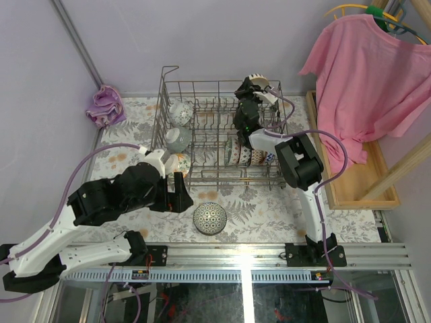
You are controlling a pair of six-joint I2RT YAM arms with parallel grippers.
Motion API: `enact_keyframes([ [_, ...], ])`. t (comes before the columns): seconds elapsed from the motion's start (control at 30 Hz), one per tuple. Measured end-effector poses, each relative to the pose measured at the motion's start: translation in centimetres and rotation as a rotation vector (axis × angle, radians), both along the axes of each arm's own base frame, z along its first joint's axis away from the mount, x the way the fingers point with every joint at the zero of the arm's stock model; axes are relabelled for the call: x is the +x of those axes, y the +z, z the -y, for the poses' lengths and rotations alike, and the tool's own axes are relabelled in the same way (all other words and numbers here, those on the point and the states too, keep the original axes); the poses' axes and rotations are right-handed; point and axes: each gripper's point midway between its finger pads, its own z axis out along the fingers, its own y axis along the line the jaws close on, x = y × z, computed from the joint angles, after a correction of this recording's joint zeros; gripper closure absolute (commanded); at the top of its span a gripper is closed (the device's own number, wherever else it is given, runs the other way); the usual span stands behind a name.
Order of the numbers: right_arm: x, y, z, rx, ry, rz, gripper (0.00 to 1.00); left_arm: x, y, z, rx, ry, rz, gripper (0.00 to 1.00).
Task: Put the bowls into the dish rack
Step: Place the bowl in the dish rack.
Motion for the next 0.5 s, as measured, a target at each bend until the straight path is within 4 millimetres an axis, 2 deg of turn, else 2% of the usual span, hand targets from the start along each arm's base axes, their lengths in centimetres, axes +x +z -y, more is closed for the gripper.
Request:
enact_keyframes([
  [0.2, 0.5, -2.5, -0.1, 0.02, 0.016, -0.026, 1.0, -0.2, -0.3, -0.2, 0.0, 0.001, -0.003, 0.11],
  [0.5, 0.9, -2.2, 0.0, 0.074, 0.05, 0.0, 1.0, -0.3, -0.3, -0.3, -0.005, 0.0, -0.003, 0.12],
])
